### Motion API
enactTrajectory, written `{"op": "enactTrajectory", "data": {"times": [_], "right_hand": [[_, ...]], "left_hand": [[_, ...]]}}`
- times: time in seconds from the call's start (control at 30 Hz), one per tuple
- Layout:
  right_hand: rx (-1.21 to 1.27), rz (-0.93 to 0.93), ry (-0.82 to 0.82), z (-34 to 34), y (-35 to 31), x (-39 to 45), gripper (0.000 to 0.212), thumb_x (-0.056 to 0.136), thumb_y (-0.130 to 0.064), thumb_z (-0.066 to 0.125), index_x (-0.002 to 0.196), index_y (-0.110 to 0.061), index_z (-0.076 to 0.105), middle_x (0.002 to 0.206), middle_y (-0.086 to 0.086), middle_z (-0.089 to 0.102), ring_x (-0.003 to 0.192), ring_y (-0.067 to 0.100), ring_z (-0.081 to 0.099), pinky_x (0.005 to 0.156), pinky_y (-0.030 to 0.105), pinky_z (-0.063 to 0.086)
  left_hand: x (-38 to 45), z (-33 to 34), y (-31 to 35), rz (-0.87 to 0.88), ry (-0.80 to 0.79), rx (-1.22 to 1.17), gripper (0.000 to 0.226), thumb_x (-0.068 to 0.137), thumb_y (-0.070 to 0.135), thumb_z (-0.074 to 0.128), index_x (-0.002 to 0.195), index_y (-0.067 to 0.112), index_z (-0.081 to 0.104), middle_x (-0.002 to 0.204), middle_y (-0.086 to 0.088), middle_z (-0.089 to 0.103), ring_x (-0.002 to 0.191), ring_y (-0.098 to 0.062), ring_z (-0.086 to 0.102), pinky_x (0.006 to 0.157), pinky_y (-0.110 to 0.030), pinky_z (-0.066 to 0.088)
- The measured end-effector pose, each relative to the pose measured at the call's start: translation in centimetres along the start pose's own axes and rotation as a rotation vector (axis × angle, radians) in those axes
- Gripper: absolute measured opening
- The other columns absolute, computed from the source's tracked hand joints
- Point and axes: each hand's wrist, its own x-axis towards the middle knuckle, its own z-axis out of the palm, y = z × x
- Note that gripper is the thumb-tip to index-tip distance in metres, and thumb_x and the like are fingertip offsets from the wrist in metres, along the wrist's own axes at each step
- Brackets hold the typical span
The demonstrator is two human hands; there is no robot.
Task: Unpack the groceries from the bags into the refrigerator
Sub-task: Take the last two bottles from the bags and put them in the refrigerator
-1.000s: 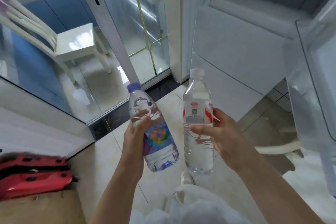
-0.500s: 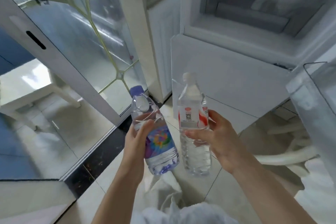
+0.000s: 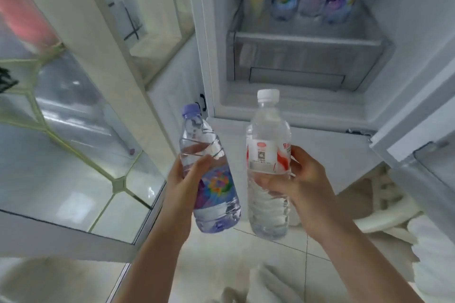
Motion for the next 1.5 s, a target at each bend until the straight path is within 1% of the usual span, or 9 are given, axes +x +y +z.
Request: {"op": "enactTrajectory", "data": {"times": [0.23, 0.47, 0.63, 0.77, 1.03, 1.2, 1.3, 1.43, 1.5], "right_hand": [[0.044, -0.152, 0.116, -2.4, -5.9, 5.9, 0.059, 0.055, -0.014, 0.088, 0.107, -0.027, 0.064, 0.098, -0.008, 0.073, 0.090, 0.013, 0.070, 0.082, 0.044, 0.056], [0.107, -0.344, 0.196, -5.8, -11.7, 12.4, 0.056, 0.056, -0.007, 0.088, 0.104, -0.024, 0.066, 0.094, -0.002, 0.074, 0.088, 0.018, 0.071, 0.083, 0.045, 0.056], [0.117, -0.498, 0.281, -7.0, -14.8, 16.9, 0.055, 0.059, 0.000, 0.086, 0.104, -0.021, 0.065, 0.087, -0.008, 0.074, 0.079, 0.007, 0.071, 0.064, 0.017, 0.051], [0.120, -0.591, 0.342, -7.0, -16.7, 20.4, 0.051, 0.061, 0.000, 0.085, 0.102, -0.022, 0.064, 0.087, -0.007, 0.074, 0.079, 0.006, 0.070, 0.064, 0.014, 0.051], [0.143, -0.718, 0.467, -6.3, -19.6, 26.8, 0.067, 0.062, -0.003, 0.086, 0.120, -0.018, 0.054, 0.103, -0.009, 0.069, 0.089, -0.001, 0.067, 0.071, 0.013, 0.053], [0.166, -0.769, 0.487, -5.5, -19.8, 30.6, 0.073, 0.068, 0.001, 0.083, 0.128, -0.019, 0.046, 0.114, -0.015, 0.062, 0.099, -0.007, 0.062, 0.077, 0.009, 0.049], [0.125, -0.819, 0.492, -5.5, -19.1, 32.2, 0.070, 0.068, 0.004, 0.081, 0.121, -0.028, 0.047, 0.116, -0.013, 0.061, 0.103, -0.004, 0.061, 0.081, 0.010, 0.049], [0.077, -0.836, 0.515, -5.3, -18.0, 33.9, 0.073, 0.068, 0.001, 0.083, 0.122, -0.033, 0.047, 0.121, -0.009, 0.060, 0.110, 0.003, 0.060, 0.088, 0.018, 0.051], [0.067, -0.820, 0.515, -5.0, -17.5, 34.6, 0.076, 0.067, -0.003, 0.084, 0.128, -0.028, 0.045, 0.125, -0.008, 0.059, 0.113, 0.003, 0.059, 0.089, 0.017, 0.050]], "left_hand": [[7.2, 5.7, 5.6, 0.196, -0.173, 0.043, 0.042, 0.069, 0.027, 0.079, 0.107, 0.020, 0.063, 0.092, -0.001, 0.075, 0.085, -0.021, 0.073, 0.066, -0.028, 0.059], [13.1, 12.6, 11.0, 0.473, -0.239, 0.092, 0.050, 0.061, 0.043, 0.070, 0.105, 0.021, 0.060, 0.092, 0.000, 0.073, 0.085, -0.018, 0.072, 0.067, -0.028, 0.058], [17.7, 16.7, 13.8, 0.659, -0.179, 0.119, 0.032, 0.074, 0.020, 0.075, 0.100, 0.025, 0.057, 0.088, 0.010, 0.073, 0.082, -0.008, 0.071, 0.065, -0.020, 0.055], [20.9, 19.1, 15.5, 0.753, -0.141, 0.155, 0.032, 0.079, 0.010, 0.076, 0.099, 0.020, 0.053, 0.080, 0.022, 0.071, 0.073, 0.004, 0.067, 0.061, -0.010, 0.048], [27.1, 22.0, 17.2, 0.840, -0.171, 0.216, 0.079, 0.067, 0.016, 0.086, 0.134, 0.025, 0.044, 0.126, 0.009, 0.061, 0.112, -0.003, 0.060, 0.088, -0.017, 0.051], [30.5, 22.7, 16.7, 0.774, -0.053, 0.122, 0.088, 0.056, 0.046, 0.082, 0.133, 0.018, 0.049, 0.121, 0.000, 0.064, 0.110, -0.014, 0.062, 0.096, -0.039, 0.052], [32.1, 22.6, 16.3, 0.771, -0.005, 0.124, 0.077, 0.062, 0.020, 0.087, 0.130, 0.019, 0.051, 0.115, 0.012, 0.063, 0.104, -0.001, 0.062, 0.093, -0.027, 0.052], [34.0, 22.3, 14.9, 0.755, 0.018, 0.126, 0.076, 0.059, 0.030, 0.088, 0.125, 0.021, 0.052, 0.107, -0.001, 0.067, 0.098, -0.026, 0.065, 0.084, -0.039, 0.056], [34.3, 22.3, 14.0, 0.771, 0.034, 0.124, 0.066, 0.065, 0.015, 0.087, 0.118, 0.029, 0.052, 0.104, 0.011, 0.065, 0.097, -0.012, 0.066, 0.081, -0.025, 0.054]]}}
